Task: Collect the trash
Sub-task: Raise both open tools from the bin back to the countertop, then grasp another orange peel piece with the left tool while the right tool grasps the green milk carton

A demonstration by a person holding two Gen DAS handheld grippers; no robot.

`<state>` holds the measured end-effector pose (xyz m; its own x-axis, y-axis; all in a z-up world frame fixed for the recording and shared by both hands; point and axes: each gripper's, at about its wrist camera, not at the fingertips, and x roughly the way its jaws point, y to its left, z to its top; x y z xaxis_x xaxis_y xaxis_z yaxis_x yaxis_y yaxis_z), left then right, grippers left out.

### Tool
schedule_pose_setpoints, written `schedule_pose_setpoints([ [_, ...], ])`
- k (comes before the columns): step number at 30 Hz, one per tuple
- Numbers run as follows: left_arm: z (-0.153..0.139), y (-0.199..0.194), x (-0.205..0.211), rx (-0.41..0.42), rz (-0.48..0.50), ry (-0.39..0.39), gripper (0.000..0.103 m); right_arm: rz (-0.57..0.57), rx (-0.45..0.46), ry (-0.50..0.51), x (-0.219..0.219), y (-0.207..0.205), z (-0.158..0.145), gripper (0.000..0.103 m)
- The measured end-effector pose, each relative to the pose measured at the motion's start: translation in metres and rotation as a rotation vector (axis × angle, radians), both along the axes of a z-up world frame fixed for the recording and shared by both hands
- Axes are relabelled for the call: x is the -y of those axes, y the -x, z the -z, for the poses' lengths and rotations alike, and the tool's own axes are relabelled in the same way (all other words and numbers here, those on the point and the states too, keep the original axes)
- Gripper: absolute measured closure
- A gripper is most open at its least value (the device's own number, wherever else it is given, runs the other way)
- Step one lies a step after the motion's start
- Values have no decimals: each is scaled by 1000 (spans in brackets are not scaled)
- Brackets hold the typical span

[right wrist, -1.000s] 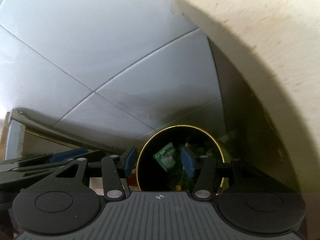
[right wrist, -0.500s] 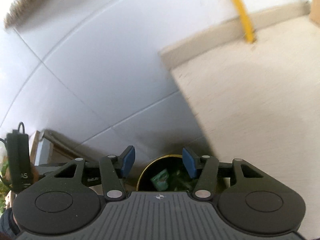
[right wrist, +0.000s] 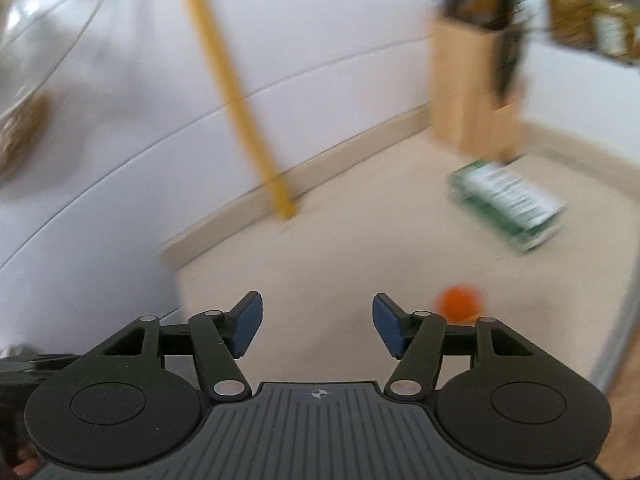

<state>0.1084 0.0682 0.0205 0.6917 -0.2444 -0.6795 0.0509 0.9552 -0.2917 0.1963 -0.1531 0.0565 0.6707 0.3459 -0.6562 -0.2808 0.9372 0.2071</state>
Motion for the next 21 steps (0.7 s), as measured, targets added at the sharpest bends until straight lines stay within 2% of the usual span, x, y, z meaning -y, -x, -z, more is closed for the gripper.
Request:
schedule_pose_setpoints([
  [3, -1, -27, 44, 3, 108, -5, 60, 73, 21, 39, 34, -13, -1, 30],
  [8, 7, -72, 104, -6, 225, -30, 60, 107, 22, 94, 70, -34, 10, 27],
  [13, 19, -106, 136, -13, 263, -52, 60, 109, 8, 130, 89, -59, 22, 25],
  [21, 53, -142, 167, -34, 313, -118, 60, 53, -2, 156, 107, -97, 35, 22],
])
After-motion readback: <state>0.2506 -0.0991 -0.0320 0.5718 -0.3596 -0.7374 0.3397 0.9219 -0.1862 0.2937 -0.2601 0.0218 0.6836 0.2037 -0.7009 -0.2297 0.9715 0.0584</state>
